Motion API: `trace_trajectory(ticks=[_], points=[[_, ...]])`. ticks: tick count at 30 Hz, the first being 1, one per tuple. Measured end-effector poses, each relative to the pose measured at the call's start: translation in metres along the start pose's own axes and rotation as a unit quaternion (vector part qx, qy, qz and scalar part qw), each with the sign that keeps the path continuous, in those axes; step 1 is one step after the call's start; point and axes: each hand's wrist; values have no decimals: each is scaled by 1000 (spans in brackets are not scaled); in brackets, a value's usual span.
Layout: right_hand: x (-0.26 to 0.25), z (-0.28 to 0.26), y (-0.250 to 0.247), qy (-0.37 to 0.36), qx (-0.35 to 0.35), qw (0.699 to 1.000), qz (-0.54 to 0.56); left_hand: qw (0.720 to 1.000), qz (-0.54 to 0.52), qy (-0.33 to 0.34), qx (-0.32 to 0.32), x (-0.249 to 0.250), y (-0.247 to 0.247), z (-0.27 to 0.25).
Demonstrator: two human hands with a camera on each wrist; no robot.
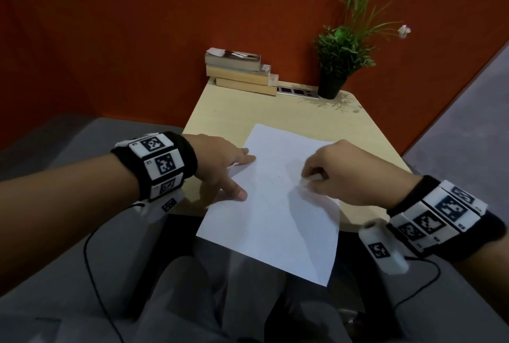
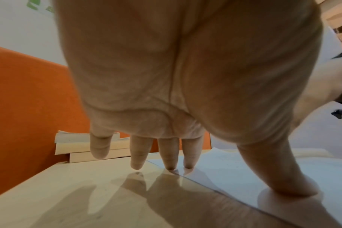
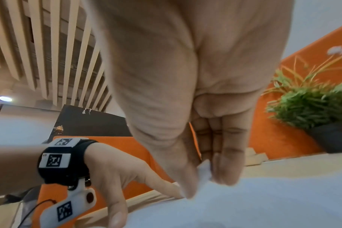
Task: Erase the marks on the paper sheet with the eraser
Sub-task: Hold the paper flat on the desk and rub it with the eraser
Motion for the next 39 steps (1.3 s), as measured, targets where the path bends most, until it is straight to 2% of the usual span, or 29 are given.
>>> trace_trajectory(ticks=[2,5,9,15,20,24,29,33,37,39], points=[[-11,16,-1,-25,32,999,17,1000,19,-8,1,0,1,2],[-26,43,4,-47,30,998,16,999,37,-16,2,1,1,1],[-32,67,12,-19,11,1000,-3,999,37,-19,-3,2,2,-2],[-44,67,20,-53,-8,998,-23,999,33,-20,-2,1,6,-2],[-40,77,20,-19,23,999,-31,999,30,-25,2,1,6,-1],[-51,76,24,-63,13,997,-33,1000,20,-21,3,-3,9,3],[-44,80,20,-34,24,999,-33,999,33,-27,1,0,6,2],[-55,76,22,-70,6,997,-32,999,20,-29,4,-2,8,3],[-45,80,19,-39,23,998,-33,999,34,-31,-1,1,5,1],[-49,80,21,-52,24,997,-46,999,29,-33,-1,0,6,3]])
Point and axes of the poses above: each hand's wrist, its own z-axis towards the middle knuckle, its own y-axis out of the palm, x = y × z, and after that the axes turned 4 degrees about -y, right-handed
